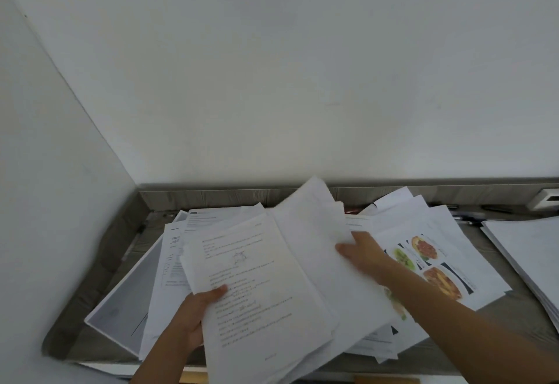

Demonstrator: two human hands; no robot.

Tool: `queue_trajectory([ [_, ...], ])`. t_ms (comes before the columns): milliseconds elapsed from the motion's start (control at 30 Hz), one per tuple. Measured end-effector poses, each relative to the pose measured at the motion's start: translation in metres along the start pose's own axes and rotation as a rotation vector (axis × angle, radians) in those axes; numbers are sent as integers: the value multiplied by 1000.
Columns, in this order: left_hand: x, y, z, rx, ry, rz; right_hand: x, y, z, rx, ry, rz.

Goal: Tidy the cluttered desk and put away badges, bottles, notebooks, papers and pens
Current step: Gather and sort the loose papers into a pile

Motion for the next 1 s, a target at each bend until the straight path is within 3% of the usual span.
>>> queue_trajectory([
  [133,5,-3,-6,50,-14,6,-14,1,-54,58,-96,-45],
  [267,14,-8,-7,129,-103,83,28,1,-89,159,-82,135],
  [367,12,-11,5,172,-146,108,56,11,-84,99,149,259],
  [600,7,-17,30,180,-167,97,65,10,-111,50,669,225],
  [733,9,-19,29,174,-217,86,41,4,-149,187,749,115],
  [867,9,-20,28,159,-224,101,-8,0,-167,327,853,-119],
  [1000,9,-22,26,153,-210,94,-53,-7,-171,264,587,-333],
])
Point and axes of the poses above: each hand's wrist, its own y-axis away from the middle knuckle, its own z-axis out of the palm, x = y × z, the point moved 5 cm from there along -y, towards the middle knuckle, and after that the axes turned 11 degrees about -z, right-handed, at the moved point
